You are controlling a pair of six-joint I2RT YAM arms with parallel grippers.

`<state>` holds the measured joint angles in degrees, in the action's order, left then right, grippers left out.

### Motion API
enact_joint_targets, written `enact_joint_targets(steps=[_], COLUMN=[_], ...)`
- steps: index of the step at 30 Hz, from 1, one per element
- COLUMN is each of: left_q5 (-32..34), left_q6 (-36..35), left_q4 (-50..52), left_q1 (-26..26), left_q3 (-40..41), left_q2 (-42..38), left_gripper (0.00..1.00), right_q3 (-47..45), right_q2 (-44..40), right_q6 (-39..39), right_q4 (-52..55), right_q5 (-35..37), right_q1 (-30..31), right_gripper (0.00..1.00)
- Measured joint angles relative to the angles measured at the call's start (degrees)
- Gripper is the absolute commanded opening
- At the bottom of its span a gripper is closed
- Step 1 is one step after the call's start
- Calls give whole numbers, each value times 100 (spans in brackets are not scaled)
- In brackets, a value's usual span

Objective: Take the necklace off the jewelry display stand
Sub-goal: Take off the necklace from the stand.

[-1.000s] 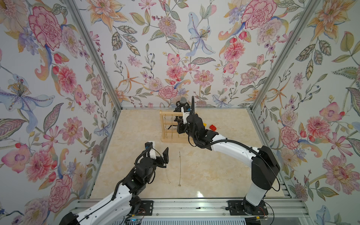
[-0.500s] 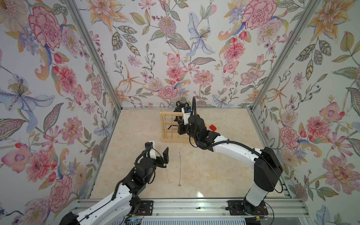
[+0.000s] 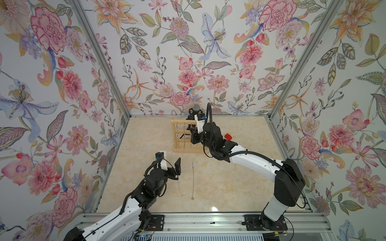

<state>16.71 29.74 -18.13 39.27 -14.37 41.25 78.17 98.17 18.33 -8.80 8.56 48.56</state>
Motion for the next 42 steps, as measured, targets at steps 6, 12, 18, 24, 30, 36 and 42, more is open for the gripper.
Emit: enact_joint_targets(steps=[6, 12, 18, 24, 30, 36, 42], left_q5=[0, 0, 0, 0, 0, 0, 0], left_q6=[0, 0, 0, 0, 0, 0, 0], left_q4=[0, -2, -2, -2, -2, -2, -2], left_q1=[0, 0, 0, 0, 0, 0, 0], left_q3=[0, 0, 0, 0, 0, 0, 0], left_q2=[0, 13, 39, 42, 42, 42, 42], left_gripper=[99, 99, 99, 99, 99, 99, 99], right_q3=[0, 2, 26, 103, 192, 258, 315], right_q2=[-57, -57, -57, -57, -57, -57, -59], right_q6=[-17, -20, -17, -20, -20, -22, -59], right_q4=[-2, 2, 2, 4, 9, 4, 22], right_q5=[-42, -66, -83, -131, -170, -195, -212], right_q1=[-11, -31, -31, -31, -31, -31, -31], right_gripper=[0, 0, 0, 0, 0, 0, 0])
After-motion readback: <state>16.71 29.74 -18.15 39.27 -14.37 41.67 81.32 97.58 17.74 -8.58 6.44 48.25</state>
